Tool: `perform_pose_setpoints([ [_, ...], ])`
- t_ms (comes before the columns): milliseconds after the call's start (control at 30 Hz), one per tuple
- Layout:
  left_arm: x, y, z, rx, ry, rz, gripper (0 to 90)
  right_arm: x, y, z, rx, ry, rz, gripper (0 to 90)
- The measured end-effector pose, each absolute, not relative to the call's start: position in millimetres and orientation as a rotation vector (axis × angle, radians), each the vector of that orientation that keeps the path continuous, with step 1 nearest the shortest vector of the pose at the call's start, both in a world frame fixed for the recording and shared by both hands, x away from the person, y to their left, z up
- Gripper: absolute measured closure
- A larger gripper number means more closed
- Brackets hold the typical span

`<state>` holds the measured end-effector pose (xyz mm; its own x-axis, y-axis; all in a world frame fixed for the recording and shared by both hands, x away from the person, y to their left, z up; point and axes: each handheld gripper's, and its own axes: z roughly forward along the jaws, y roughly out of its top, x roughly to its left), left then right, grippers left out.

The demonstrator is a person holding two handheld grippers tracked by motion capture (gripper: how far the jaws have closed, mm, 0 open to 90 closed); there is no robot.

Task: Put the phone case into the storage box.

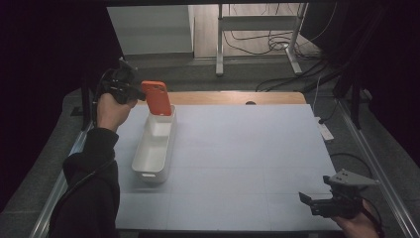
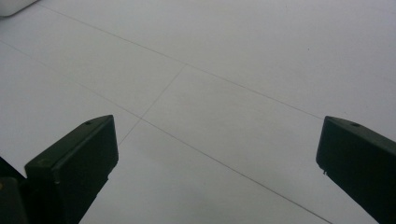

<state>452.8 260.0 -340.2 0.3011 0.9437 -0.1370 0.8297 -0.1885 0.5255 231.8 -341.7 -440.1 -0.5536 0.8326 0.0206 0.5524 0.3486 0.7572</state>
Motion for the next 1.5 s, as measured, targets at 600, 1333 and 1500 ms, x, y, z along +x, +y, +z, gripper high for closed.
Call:
perform_pose_setpoints([
  [600, 468.7, 262.0, -375.7, 2.082, 1.619, 0.252, 89.1, 232.1, -342.6, -440.4, 1.216, 2.255, 1.065, 0.0],
  [1333, 478.8, 258.6, -412.3, 2.072, 1.679, 0.200, 89.1, 232.4, -341.5, -440.7, 1.208, 2.268, 1.059, 0.0],
  [1500, 480.5, 258.0, -420.1, 2.082, 1.699, 0.189, 89.1, 232.4, -341.6, -440.7, 1.207, 2.270, 1.061, 0.0],
])
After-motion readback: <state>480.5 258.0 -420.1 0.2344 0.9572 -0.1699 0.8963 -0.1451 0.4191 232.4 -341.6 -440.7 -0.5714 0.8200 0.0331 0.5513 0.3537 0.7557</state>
